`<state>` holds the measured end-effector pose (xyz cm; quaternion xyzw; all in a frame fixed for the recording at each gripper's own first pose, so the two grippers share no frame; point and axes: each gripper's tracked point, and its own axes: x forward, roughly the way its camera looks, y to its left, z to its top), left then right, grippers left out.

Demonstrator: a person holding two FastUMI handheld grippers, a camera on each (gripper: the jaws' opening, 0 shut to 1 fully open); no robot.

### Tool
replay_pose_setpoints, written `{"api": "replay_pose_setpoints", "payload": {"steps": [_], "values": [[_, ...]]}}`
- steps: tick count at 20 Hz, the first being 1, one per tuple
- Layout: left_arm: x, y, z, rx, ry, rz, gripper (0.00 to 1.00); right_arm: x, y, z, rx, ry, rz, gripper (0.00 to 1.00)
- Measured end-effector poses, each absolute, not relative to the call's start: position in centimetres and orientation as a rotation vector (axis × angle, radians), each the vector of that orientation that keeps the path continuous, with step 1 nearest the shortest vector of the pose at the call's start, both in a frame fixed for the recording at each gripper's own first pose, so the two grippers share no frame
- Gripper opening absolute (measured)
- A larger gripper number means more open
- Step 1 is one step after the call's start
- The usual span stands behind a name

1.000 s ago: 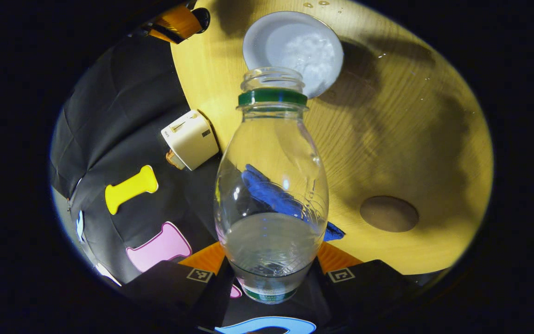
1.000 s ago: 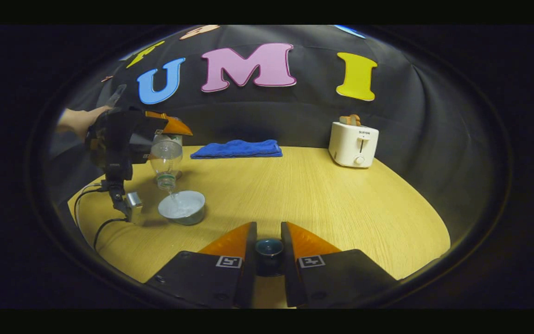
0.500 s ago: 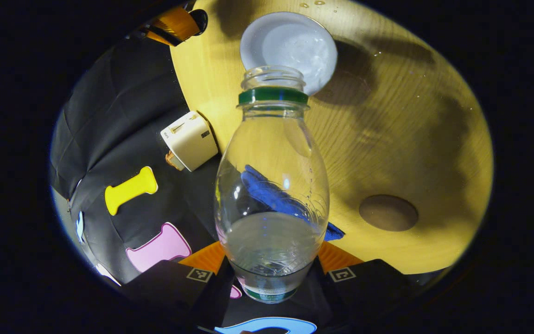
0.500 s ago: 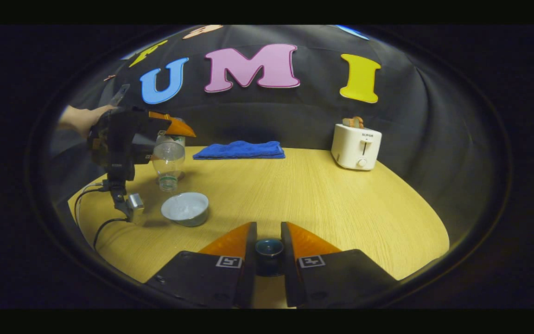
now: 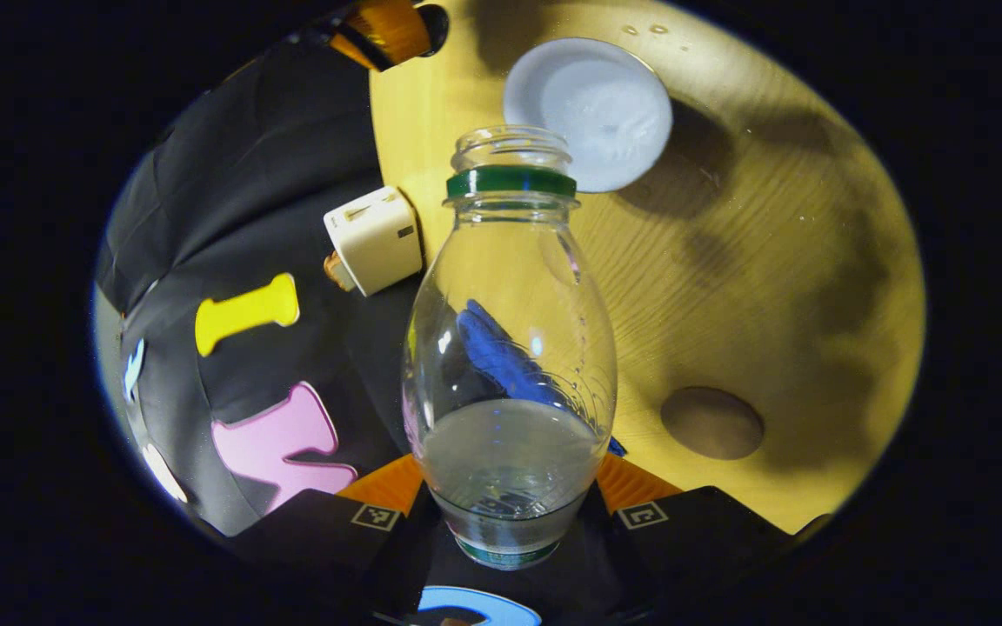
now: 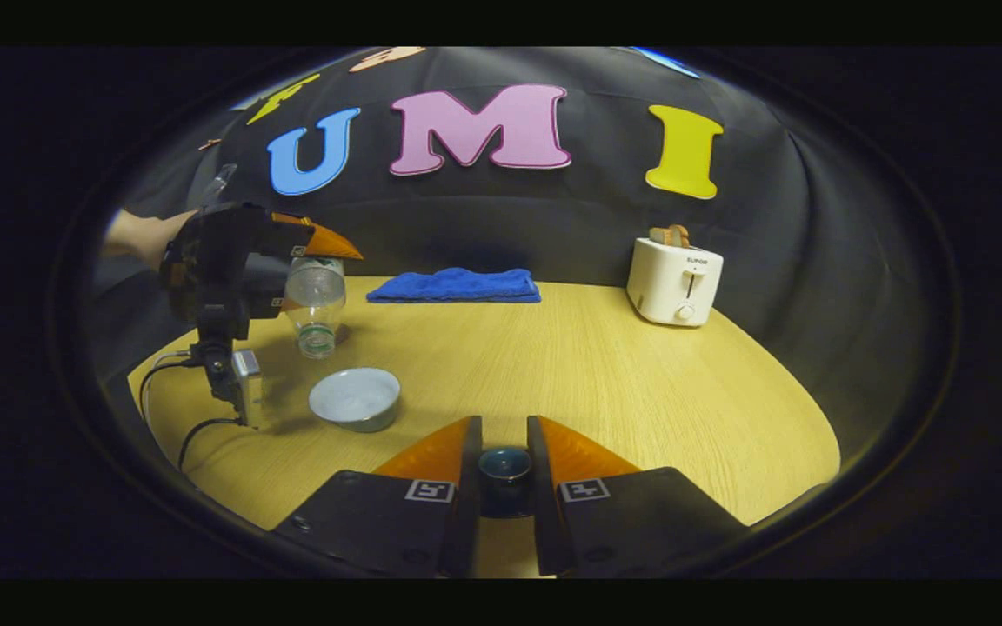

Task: Open the teacup lid with one hand, grasp the water bottle and pour water into the teacup with the other hand; after pouring, place the water bottle on the coaster and then close the teacup lid.

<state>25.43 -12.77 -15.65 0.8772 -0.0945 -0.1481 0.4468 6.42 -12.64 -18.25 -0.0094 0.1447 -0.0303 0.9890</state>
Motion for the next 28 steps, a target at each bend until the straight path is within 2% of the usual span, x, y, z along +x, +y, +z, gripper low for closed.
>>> {"api": "replay_pose_setpoints", "payload": {"steps": [1,2,3,5,6,9,10,11,16,17,18,19,20,21,22,24,25,28], "values": [[25.2,-12.6,-16.0,2.121,-0.223,-0.362,0.75,6.5,-12.5,-17.9,-0.022,0.286,-0.058,0.29],[25.2,-12.2,-16.3,2.066,-0.198,-0.360,0.75,6.7,-12.3,-17.5,-0.028,0.280,-0.053,0.24],[25.1,-11.7,-16.7,1.998,-0.167,-0.355,0.75,6.8,-12.1,-17.2,-0.033,0.275,-0.050,0.34],[25.3,-10.7,-16.2,1.837,-0.119,-0.327,0.75,7.2,-11.6,-16.5,-0.039,0.270,-0.041,0.26],[25.0,-10.0,-15.7,1.744,-0.102,-0.290,0.75,7.5,-11.3,-16.3,-0.040,0.266,-0.036,0.29],[23.8,-7.2,-15.7,1.368,-0.001,-0.237,0.75,8.2,-10.0,-15.9,-0.041,0.265,-0.020,0.29],[23.5,-6.7,-16.0,1.224,0.024,-0.225,0.75,8.5,-9.6,-15.6,-0.041,0.263,-0.013,0.24],[23.3,-6.4,-16.4,1.088,0.045,-0.207,0.75,8.7,-9.1,-15.4,-0.041,0.260,-0.007,0.29],[22.8,-6.3,-18.3,0.542,0.036,-0.212,0.75,10.7,-6.4,-14.8,-0.049,0.255,0.034,0.29],[22.4,-6.8,-18.8,0.444,0.027,-0.232,0.75,11.2,-5.7,-14.7,-0.046,0.252,0.045,0.34],[22.3,-7.4,-18.6,0.354,0.004,-0.252,0.75,11.6,-5.0,-14.4,-0.043,0.247,0.053,0.34],[22.0,-7.9,-18.9,0.283,-0.012,-0.282,0.75,12.0,-4.4,-14.1,-0.043,0.240,0.060,0.34],[22.4,-8.5,-19.3,0.238,-0.011,-0.303,0.75,12.4,-3.9,-13.9,-0.040,0.233,0.067,0.29],[22.8,-8.8,-19.9,0.206,-0.008,-0.310,0.75,12.7,-3.3,-13.7,-0.033,0.227,0.073,0.29],[23.6,-9.3,-20.4,0.179,-0.006,-0.314,0.75,12.9,-2.7,-13.6,-0.027,0.224,0.080,0.34],[24.0,-10.2,-20.8,0.120,-0.012,-0.303,0.76,13.3,-1.7,-13.7,-0.024,0.228,0.092,0.34],[24.0,-10.6,-21.0,0.092,-0.010,-0.305,0.76,13.4,-1.4,-13.8,-0.029,0.229,0.095,0.29],[24.4,-11.2,-21.2,0.041,-0.024,-0.304,0.77,13.2,-0.6,-13.8,-0.035,0.228,0.101,0.29]]}}
